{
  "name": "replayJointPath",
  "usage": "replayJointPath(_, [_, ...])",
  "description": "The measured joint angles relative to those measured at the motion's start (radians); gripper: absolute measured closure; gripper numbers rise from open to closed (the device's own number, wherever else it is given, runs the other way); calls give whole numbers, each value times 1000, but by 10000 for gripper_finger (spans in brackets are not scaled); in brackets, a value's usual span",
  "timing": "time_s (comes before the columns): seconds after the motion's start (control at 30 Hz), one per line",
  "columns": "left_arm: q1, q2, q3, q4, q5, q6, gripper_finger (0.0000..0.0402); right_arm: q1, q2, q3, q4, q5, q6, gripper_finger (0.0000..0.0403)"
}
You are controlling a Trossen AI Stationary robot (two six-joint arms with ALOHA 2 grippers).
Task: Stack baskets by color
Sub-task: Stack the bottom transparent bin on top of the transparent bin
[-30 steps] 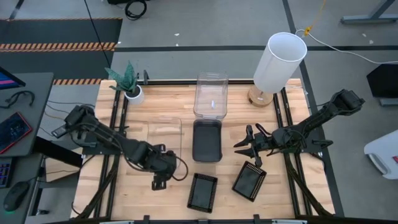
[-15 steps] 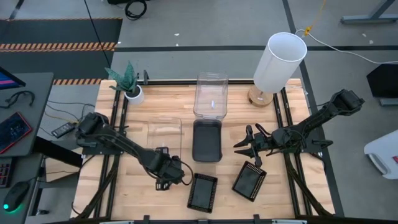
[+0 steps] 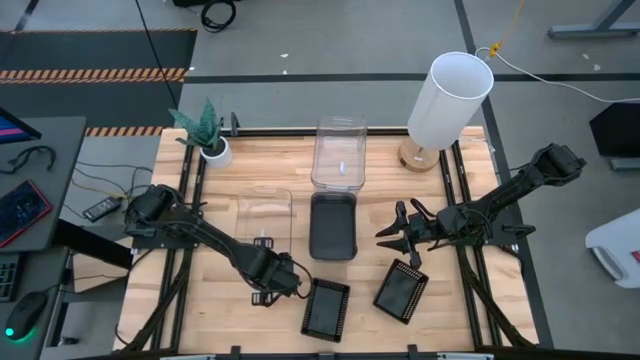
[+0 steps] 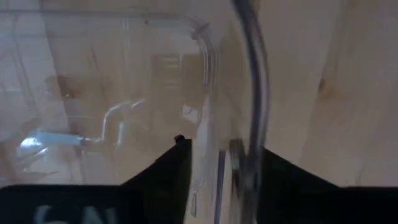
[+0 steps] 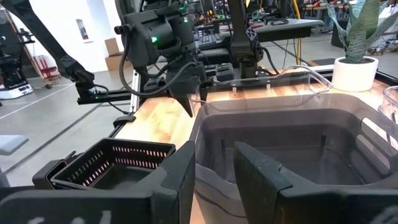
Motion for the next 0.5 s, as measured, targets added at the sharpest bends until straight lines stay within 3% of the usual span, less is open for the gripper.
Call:
replayJointPath(0.23, [13,2,0,-17,-6,-8,381,0,0,0,0,0,-3,289])
replayJointPath(0.5, [35,-5,3,-119,-42,11,395,0,0,0,0,0,-4,289])
